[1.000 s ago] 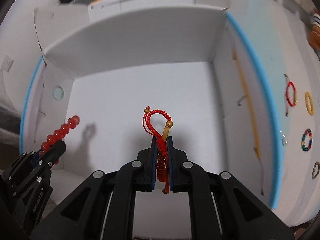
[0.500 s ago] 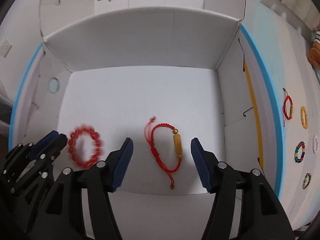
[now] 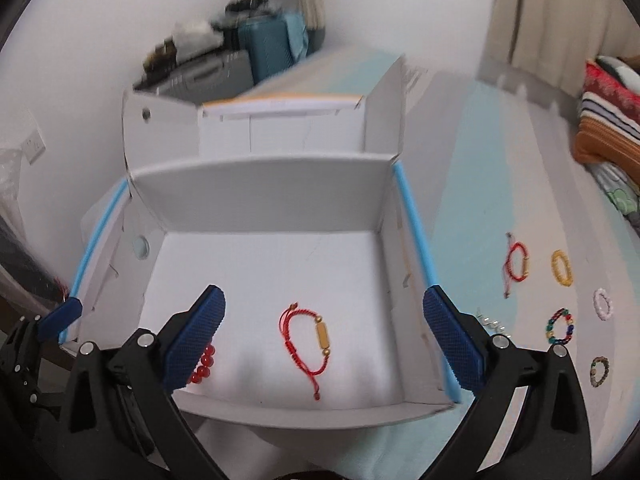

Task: Organize jewelry
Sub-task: 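Open both tools to drop the bracelets into the box, then move both tools back over the remaining bracelets on the bed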

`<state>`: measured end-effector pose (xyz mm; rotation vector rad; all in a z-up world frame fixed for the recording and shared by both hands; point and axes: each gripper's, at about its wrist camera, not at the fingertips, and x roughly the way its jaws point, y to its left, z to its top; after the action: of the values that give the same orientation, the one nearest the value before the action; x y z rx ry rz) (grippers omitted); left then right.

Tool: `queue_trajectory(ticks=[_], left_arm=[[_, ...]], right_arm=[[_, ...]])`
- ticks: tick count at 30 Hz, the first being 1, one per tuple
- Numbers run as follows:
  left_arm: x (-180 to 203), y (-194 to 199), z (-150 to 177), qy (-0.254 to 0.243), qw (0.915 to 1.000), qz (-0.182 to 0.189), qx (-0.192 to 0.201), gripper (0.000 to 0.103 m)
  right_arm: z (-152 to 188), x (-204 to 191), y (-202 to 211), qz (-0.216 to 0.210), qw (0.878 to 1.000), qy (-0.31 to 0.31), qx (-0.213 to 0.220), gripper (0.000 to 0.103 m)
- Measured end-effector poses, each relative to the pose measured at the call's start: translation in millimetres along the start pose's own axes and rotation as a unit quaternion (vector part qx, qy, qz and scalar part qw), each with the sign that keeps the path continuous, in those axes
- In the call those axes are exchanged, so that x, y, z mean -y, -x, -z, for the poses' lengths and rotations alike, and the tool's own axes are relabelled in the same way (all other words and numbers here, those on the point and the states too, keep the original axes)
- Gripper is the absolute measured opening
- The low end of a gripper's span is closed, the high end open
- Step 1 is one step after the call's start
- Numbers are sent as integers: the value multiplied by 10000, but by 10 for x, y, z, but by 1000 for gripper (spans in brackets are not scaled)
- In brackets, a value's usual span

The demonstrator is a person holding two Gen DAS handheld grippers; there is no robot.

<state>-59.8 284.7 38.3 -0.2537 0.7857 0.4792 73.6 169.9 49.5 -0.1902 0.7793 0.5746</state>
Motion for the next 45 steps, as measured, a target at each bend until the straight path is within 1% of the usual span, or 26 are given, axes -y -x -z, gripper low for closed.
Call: queue_trajectory(ticks=[2, 3, 5, 7, 10, 15, 21, 24, 27, 30, 35, 38, 43, 45], left_arm=[[57, 74, 18, -25, 9999, 81, 126, 97], [84, 112, 31, -38, 9998, 113, 167, 97], [133, 181, 51, -17, 9996, 115, 274, 97], [173, 270, 79, 89, 9987, 97, 490, 97], [278, 348, 127, 132, 9982, 193, 554, 97], [570, 435, 184, -68, 9977, 374, 570, 97], [1072, 449, 259, -356, 9951, 725, 575, 97], [1344, 445, 258, -489, 9929, 932, 561, 97], [1610, 447, 249, -660, 9906, 1055, 567, 97], [1875, 415, 263, -861, 9882, 1137, 566, 97], [2301, 282, 311, -1065, 9845, 1335, 389, 97], [2541, 199, 357, -1061, 9819, 1546, 279, 97], [3032, -65, 468, -1345, 9768, 1661, 101, 97], [3159, -179, 524, -1446, 9744, 1719, 35, 97]], right_arm=[[39, 70, 142, 271, 9991, 140, 288, 95], [80, 105, 216, 339, 9983, 191, 431, 95], [133, 180, 312, 376, 9977, 178, 537, 95], [189, 295, 410, 427, 9972, 73, 609, 95], [278, 470, 534, 526, 9965, -70, 645, 95], [435, 821, 736, 713, 9951, -230, 646, 95], [618, 1311, 943, 1167, 9901, -413, 657, 95], [695, 1590, 1024, 1326, 9874, -595, 629, 95], [762, 1840, 1076, 1481, 9843, -751, 605, 95], [833, 2098, 1092, 1644, 9806, -930, 533, 95], [956, 2484, 1034, 1844, 9756, -1142, 350, 95], [1071, 2735, 939, 1922, 9733, -1242, 204, 95], [1286, 3127, 663, 1933, 9700, -1464, -156, 95], [1369, 3245, 540, 1933, 9693, -1497, -266, 95]])
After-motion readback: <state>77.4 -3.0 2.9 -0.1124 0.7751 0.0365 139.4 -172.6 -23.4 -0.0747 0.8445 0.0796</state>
